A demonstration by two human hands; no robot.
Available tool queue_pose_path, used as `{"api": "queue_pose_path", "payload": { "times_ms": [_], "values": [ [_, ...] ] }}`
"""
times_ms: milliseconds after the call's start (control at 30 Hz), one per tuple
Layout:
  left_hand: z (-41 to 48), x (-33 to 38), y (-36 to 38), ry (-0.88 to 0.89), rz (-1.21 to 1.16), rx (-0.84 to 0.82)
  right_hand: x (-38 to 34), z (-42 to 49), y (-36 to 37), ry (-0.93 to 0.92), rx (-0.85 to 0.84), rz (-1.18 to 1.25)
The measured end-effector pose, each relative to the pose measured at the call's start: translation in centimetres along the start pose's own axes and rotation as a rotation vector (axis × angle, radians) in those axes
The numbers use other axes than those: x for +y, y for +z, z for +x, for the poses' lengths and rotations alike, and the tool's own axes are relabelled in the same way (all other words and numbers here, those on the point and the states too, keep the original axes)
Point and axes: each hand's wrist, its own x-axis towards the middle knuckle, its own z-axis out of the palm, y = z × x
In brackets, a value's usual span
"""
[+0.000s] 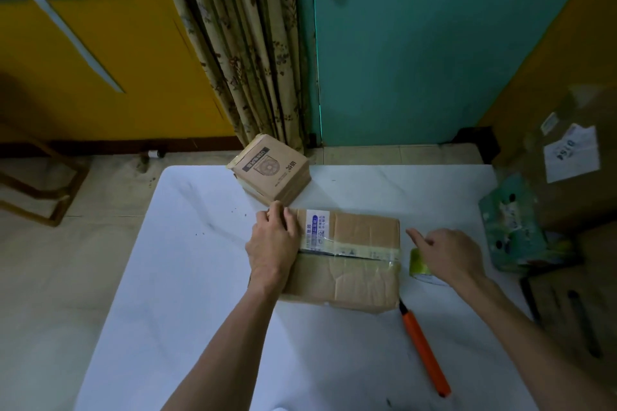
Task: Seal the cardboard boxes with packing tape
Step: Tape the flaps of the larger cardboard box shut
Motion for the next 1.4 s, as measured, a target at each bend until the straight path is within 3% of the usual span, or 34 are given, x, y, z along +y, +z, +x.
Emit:
{"api": "queue_pose_path", "payload": {
  "times_ms": [500,667,1000,1267,1400],
  "values": [
    [0.1,0.1,0.5,0.007,0.038,0.019,-3.2,0.4,4.7,0.137,-0.022,-0.046],
    [-1.1,2.2,1.3,0.127,0.317,-0.113,-3.2,0.1,4.7,0.177,-0.011,-0.021],
    [-5.7,11.0,5.5,0.396,0.413,-0.373,-3.3,-0.1,4.3,0.14,-0.042,-0.061],
    [-4.8,13.0,5.4,0.225,0.295,-0.46,-2.8,-0.1,3.3,0.086,-0.096,-0.033],
    [-4.2,13.8,5.4,0.14,0.325,-0.506,-1.9,-0.4,3.6,0.089,-0.061,0.113]
  ]
}}
